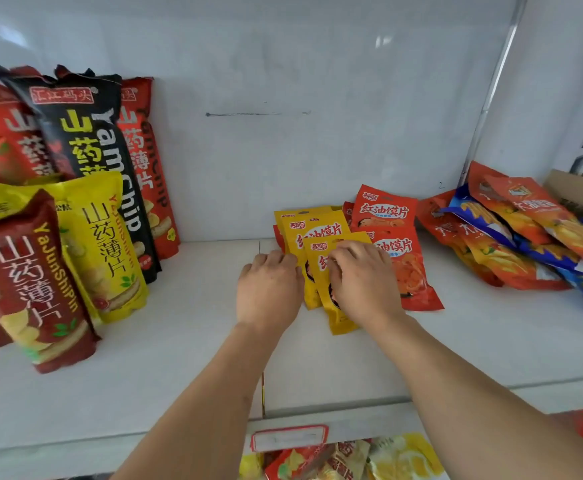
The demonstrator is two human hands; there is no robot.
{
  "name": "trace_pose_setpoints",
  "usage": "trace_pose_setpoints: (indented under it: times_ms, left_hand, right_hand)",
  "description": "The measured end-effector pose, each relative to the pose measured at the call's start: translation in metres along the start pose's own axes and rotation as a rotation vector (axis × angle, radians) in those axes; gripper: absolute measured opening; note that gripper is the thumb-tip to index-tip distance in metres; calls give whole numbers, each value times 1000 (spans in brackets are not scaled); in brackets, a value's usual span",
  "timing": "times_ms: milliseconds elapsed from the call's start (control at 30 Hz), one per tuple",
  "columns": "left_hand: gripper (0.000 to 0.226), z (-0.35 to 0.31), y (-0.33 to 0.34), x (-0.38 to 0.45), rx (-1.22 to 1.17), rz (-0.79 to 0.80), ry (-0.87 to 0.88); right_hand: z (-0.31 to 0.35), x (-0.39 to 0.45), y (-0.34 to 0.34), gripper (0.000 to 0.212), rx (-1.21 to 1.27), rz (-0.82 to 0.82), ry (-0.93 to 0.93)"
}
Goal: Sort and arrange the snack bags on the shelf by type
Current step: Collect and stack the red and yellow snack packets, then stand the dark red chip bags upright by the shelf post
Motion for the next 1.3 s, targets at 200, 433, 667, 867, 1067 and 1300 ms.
trace_pose_setpoints:
  times_ms: [200, 433, 667, 867, 1067, 1300]
  left_hand:
    - [14, 9, -23, -22, 86, -86, 19]
    - [7, 40, -64, -60, 140, -125, -30]
    - [5, 86, -107, -109, 228, -155, -109]
    - [6, 136, -136, -136, 250, -186, -166]
    - [10, 206, -161, -155, 214, -189, -205]
    - [19, 290, -168, -169, 78, -141, -209]
  right_hand:
    - [21, -7, 0, 12, 0, 57, -46]
    - [77, -22, -7, 22, 86, 133, -111]
    - [143, -36, -11, 14, 226, 191, -110]
    - [206, -37, -8, 26, 347, 290, -84]
    - [270, -34, -1, 28, 473, 266, 39]
    - [326, -27, 26, 47, 694, 176, 324]
Point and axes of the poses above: each hand's wrist, its own x-axis towards the middle knuckle, its own y-axis out of the palm, z = x × y, the point moved 10 cm from there along x, towards the middle knuckle, and after that the axes turned 9 degrees about x, right-handed, at the moved point
